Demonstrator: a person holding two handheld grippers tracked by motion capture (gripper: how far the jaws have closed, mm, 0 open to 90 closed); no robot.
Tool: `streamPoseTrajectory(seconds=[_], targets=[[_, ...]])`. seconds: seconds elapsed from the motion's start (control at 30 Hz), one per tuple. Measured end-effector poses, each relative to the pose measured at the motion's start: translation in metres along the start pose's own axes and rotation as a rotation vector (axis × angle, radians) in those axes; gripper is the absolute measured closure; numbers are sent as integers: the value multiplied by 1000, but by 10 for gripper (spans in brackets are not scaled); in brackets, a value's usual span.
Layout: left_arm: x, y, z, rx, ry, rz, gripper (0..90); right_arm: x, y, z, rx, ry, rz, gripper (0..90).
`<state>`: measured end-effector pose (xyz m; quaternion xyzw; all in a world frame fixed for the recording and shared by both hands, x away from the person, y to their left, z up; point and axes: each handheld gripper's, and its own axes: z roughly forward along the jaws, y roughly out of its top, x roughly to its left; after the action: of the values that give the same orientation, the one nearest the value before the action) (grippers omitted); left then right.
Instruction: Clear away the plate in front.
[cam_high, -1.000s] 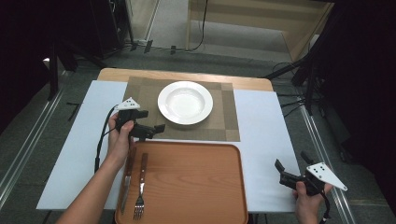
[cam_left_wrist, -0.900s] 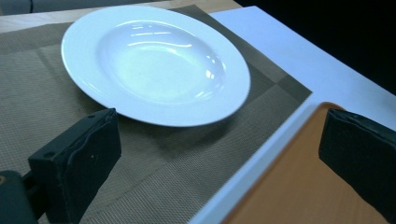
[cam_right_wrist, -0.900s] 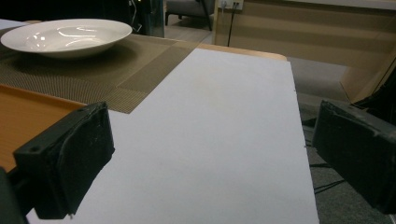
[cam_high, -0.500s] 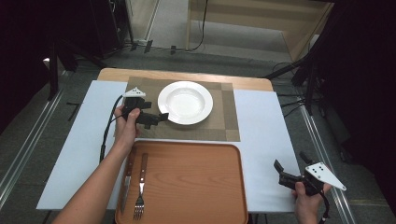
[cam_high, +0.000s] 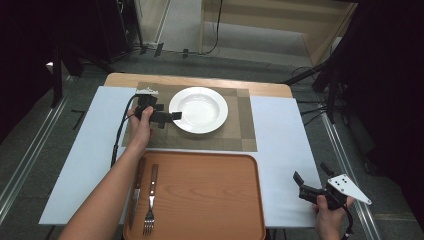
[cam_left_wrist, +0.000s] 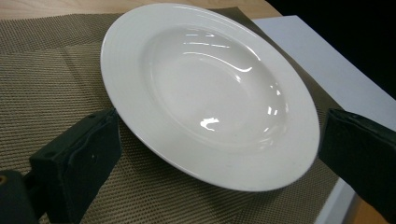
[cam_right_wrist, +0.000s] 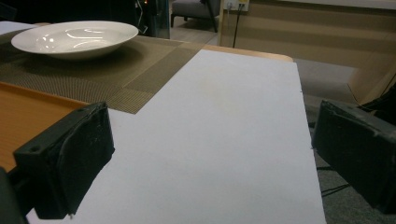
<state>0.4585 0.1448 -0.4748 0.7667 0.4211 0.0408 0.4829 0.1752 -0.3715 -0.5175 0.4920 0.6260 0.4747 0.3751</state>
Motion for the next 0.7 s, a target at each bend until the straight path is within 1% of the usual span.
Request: streamPoseTrajectory(seconds=[0.1,0.2,0.33,0.4,0.47,0.5,0.53,0.57,0.6,0.7], targets=[[5,4,7,15,9,-19,0,0,0,0,1,1,-1,0],[11,7,13,20,14,-49,0,0,0,1,2,2,-4,0],[16,9,22,42,22,-54,0,0,0,1,4,3,0,0],[17,10,24,30,13,-76,0,0,0,1,3,6,3,0],[19,10,27,32,5,-90,0,0,0,1,3,9,3,0],[19,10,29,40,10,-93,0,-1,0,1,3,8,2,0],[19,10,32,49,29,-97,3,-1,0,1,3,9,2,0],[19,10,34,58,50,-102,46,-1,0,1,4,10,5,0],[20,10,36,60,53,-111,77,-1,0,1,4,9,6,0],[21,10,42,73,48,-126,83,-1,0,1,5,9,7,0]])
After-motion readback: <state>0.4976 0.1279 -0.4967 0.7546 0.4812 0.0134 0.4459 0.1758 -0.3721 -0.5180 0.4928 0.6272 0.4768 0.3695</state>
